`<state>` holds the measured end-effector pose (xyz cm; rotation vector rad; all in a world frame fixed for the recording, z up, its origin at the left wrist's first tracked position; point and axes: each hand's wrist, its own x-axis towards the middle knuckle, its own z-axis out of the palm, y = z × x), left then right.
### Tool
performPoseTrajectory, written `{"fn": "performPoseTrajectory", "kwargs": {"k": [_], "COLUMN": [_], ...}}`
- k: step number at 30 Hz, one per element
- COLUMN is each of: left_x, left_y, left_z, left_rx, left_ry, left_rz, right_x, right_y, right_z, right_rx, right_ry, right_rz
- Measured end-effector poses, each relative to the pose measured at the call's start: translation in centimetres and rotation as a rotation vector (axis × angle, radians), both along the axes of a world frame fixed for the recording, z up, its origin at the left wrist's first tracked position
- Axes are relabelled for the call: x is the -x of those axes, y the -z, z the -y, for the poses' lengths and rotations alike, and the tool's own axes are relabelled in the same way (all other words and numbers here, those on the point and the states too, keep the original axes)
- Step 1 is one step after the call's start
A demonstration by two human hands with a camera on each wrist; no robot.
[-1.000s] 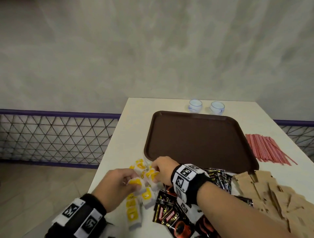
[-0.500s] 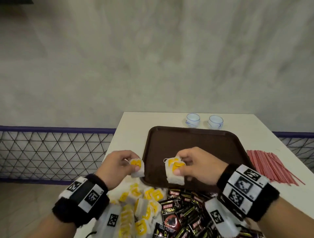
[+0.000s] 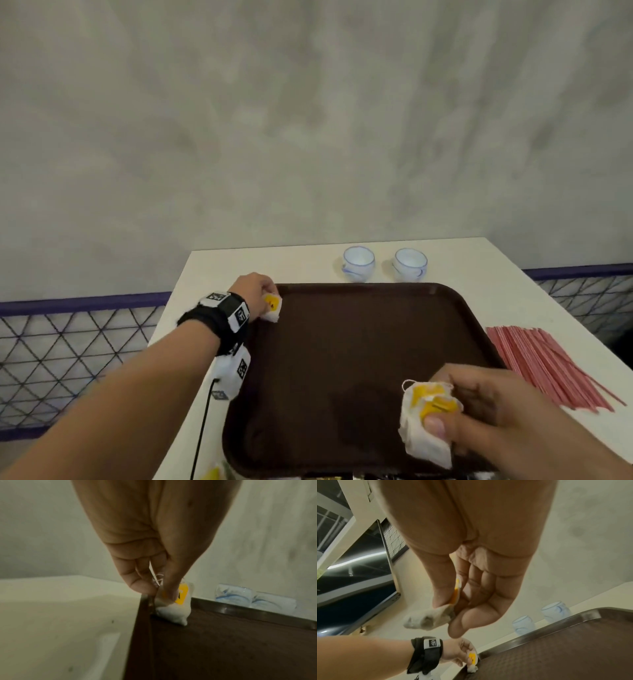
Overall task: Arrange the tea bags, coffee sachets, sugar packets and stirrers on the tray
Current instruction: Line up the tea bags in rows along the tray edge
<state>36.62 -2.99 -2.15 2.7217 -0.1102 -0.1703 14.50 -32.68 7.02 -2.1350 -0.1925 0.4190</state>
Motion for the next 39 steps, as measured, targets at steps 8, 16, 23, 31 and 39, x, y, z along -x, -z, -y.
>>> {"fn": "performPoseTrajectory", "kwargs": {"k": [8, 16, 23, 31, 39], "left_x": [-1.6, -2.7, -2.3, 3.2, 12.2], "left_y": [1.5, 1.4, 0.9, -3.9, -6.4], "left_z": [-1.2, -1.2, -1.5, -1.4, 3.6], "left_rx": [0.241, 0.098, 0.127, 0.297, 0.924], "left_ry": [-0.088, -0.061, -0.002, 0.12, 0.417], "left_rz": [0.104, 0.052, 0.071, 0.149, -0.304], "right_x": [-0.6, -0.5, -0.8, -3.2, -6.7], "right_y": [0.9, 1.6, 2.3, 2.5, 2.0], "right_z": [0.0, -0.7, -0.8, -2.9, -5.8], "right_rx": [0.039, 0.001, 0.005, -0.101, -0.398], "right_ry": [-0.002, 0.002, 0.022, -0.012, 0.015], "right_rz": [-0.054, -0.064, -0.09, -0.007, 0.034]}}
